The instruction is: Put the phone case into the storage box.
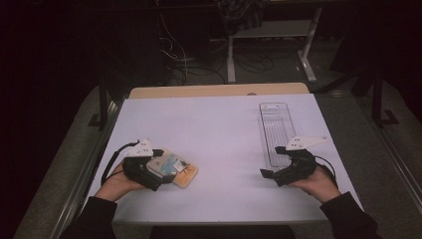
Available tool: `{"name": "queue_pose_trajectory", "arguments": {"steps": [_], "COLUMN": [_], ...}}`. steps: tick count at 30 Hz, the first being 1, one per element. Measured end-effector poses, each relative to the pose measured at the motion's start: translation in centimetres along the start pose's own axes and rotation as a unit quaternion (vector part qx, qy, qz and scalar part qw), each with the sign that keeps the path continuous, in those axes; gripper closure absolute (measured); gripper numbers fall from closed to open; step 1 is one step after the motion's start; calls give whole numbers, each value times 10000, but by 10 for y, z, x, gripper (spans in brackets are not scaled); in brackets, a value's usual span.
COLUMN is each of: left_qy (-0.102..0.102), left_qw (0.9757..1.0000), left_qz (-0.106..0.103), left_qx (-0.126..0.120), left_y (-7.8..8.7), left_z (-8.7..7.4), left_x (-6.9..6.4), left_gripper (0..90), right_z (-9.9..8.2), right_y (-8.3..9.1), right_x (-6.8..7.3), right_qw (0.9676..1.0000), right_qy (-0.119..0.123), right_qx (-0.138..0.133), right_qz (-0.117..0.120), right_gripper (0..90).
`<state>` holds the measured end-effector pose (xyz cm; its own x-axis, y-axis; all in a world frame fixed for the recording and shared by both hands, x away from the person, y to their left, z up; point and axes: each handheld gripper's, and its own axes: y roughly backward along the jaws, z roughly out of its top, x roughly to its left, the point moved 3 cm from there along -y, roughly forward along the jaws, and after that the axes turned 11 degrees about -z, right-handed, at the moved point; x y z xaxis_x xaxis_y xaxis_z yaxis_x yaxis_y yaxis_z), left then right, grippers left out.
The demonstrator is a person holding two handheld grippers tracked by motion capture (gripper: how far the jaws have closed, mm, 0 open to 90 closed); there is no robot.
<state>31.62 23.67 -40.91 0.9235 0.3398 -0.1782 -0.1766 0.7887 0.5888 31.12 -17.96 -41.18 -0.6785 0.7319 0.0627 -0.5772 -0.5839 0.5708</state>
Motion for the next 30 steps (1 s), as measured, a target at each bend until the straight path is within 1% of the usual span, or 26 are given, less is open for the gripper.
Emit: {"name": "queue_pose_trajectory", "arguments": {"steps": [2, 4, 5, 7, 10, 12, 14, 15, 16, 17, 19, 20, 21, 22, 23, 24, 25, 26, 28, 29, 30], "left_qy": [48, 40, 36, 10, 1, -2, 49, 108, 83, 108, 146, 123, 118, 162, 162, 151, 151, 173, 208, 137, 195], "left_qw": [10000, 10000, 10000, 10000, 10000, 10000, 10000, 9999, 10000, 9999, 9999, 9999, 9999, 9999, 9999, 9999, 9999, 9998, 9997, 9998, 9998], "left_qz": [0, 16, 18, 19, -10, -5, 5, 16, 36, 31, 33, 40, 41, 31, 31, 35, 35, 52, 67, 87, 91], "left_qx": [-12, -31, -20, -15, -60, -36, -21, 8, 30, -13, -64, -47, -22, -49, -49, -9, -9, 28, 53, 95, 59], "left_y": [1, 1, 1, 2, 2, 2, 1, 1, 2, 2, 1, 1, 1, 0, 0, -1, -1, -3, -4, -5, -7], "left_z": [0, 0, 0, 0, 1, 1, 1, 1, 1, 2, 3, 4, 4, 5, 5, 6, 6, 7, 7, 8, 9], "left_x": [0, 0, 0, 1, 0, 0, 1, 1, 2, 2, 2, 2, 3, 3, 3, 4, 4, 5, 5, 6, 5], "left_gripper": [0, 0, 0, 0, 0, 0, 0, 0, 0, 0, 0, 0, 0, 0, 2, 24, 38, 45, 56, 68, 85], "right_z": [2, 7, 13, 18, 22, 26, 31, 31, 33, 33, 35, 37, 37, 37, 37, 37, 37, 37, 36, 36, 36], "right_y": [1, 1, 1, -1, -3, -6, -12, -12, -18, -18, -23, -29, -29, -33, -33, -38, -38, -43, -45, -48, -50], "right_x": [0, 2, 5, 8, 12, 15, 22, 22, 27, 27, 33, 37, 37, 41, 41, 44, 44, 48, 50, 52, 54], "right_qw": [10000, 9999, 9997, 9994, 9992, 9990, 9987, 9987, 9983, 9983, 9979, 9975, 9975, 9974, 9974, 9971, 9971, 9970, 9969, 9968, 9966], "right_qy": [-21, -47, -52, -70, -49, -31, -14, -14, 51, 51, 125, 161, 161, 148, 148, 172, 172, 162, 159, 187, 210], "right_qx": [-42, -123, -216, -281, -294, -322, -305, -305, -296, -296, -275, -239, -239, -188, -188, -166, -166, -132, -103, -85, -76], "right_qz": [20, 79, 128, 186, 250, 319, 407, 407, 502, 502, 574, 642, 642, 686, 686, 727, 727, 746, 761, 774, 798], "right_gripper": [0, 0, 0, 0, 0, 0, 0, 0, 0, 0, 0, 0, 0, 0, 0, 0, 0, 0, 0, 0, 0]}}
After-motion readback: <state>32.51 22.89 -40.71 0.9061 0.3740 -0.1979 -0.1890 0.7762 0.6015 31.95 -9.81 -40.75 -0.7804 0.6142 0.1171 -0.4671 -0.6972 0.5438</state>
